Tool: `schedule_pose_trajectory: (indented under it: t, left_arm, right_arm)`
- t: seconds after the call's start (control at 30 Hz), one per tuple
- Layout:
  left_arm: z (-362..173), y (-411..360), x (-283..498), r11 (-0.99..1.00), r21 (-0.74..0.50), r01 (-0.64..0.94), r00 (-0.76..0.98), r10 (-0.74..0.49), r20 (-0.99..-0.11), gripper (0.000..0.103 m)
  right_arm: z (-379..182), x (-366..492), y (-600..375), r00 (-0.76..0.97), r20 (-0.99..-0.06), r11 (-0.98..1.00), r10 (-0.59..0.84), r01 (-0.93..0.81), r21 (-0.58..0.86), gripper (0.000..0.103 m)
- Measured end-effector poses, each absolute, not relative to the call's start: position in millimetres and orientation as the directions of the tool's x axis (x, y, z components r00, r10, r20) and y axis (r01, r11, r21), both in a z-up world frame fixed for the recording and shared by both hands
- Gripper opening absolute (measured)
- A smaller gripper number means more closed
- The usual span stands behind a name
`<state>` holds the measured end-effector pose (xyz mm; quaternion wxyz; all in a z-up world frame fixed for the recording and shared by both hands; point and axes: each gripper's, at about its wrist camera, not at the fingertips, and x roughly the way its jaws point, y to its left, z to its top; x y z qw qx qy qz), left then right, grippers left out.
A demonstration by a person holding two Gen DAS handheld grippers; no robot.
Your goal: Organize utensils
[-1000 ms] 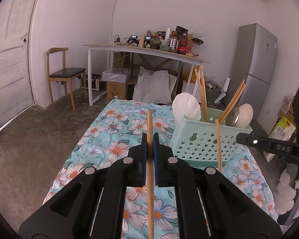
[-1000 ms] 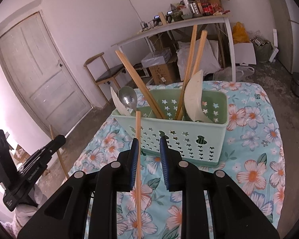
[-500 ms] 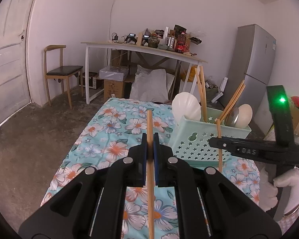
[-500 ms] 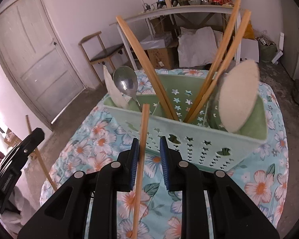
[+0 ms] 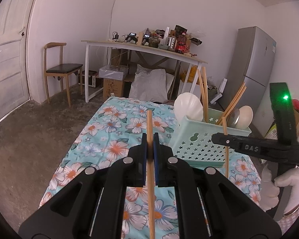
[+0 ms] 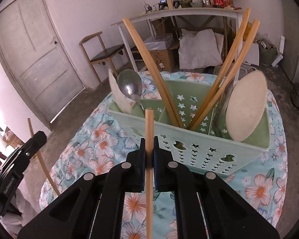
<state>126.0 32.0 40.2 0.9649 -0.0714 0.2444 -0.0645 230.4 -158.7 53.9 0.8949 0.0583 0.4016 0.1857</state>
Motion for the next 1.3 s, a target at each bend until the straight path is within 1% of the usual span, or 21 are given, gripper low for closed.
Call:
schedule_pose_trajectory:
  t: [0.23,0.4,0.57,0.7,0.8,0.93,1.1,1.17,1.27,1.3]
  left_arm:
    - [39.4,34.1,124.9,0.974,-0.207,0.098,0.860,-0.187,-0.475,0.005]
    - [42.6,43.2,118.1,0.956,-0.269,0.113,0.851,-0.233,-0.470,0.005]
    - [52.9,47.5,109.5,0.942,-0.311,0.128,0.856,-0.263,-0.445,0.005]
    - [68.8,51.1,104.1,0.935,-0.326,0.142,0.873,-0.274,-0.404,0.005]
    - [84.1,54.0,104.3,0.920,-0.353,0.169,0.885,-0.299,-0.356,0.005]
    - [111.1,54.0,103.0,0.893,-0.386,0.231,0.904,-0.344,-0.252,0.005]
    - [146.3,36.1,107.9,0.864,-0.394,0.313,0.914,-0.386,-0.121,0.005]
    - [162.0,25.9,113.1,0.850,-0.396,0.349,0.914,-0.402,-0.057,0.005]
    - [178.3,9.5,122.0,0.835,-0.395,0.383,0.912,-0.409,0.019,0.005]
    - [181.3,5.9,125.3,0.833,-0.395,0.388,0.912,-0.409,0.033,0.005]
  right_arm:
    - [84.0,202.7,-153.2,0.669,-0.638,0.921,0.381,-0.338,0.196,0.007]
    - [102.7,183.3,-158.2,0.707,-0.590,0.916,0.390,-0.362,0.171,0.007]
    - [120.4,167.5,-169.3,0.740,-0.536,0.912,0.406,-0.371,0.178,0.007]
    - [132.0,157.3,-183.2,0.763,-0.493,0.908,0.417,-0.372,0.192,0.007]
    - [136.6,153.0,-191.0,0.775,-0.469,0.906,0.424,-0.371,0.205,0.007]
    - [143.1,145.9,-203.7,0.792,-0.432,0.902,0.432,-0.372,0.221,0.007]
    - [147.9,141.5,-219.7,0.810,-0.389,0.897,0.439,-0.368,0.245,0.007]
    - [148.1,140.3,-222.8,0.814,-0.379,0.895,0.440,-0.366,0.254,0.007]
    - [147.3,141.9,-231.0,0.818,-0.369,0.893,0.442,-0.362,0.267,0.007]
    - [146.5,142.6,-232.9,0.817,-0.368,0.892,0.444,-0.362,0.271,0.007]
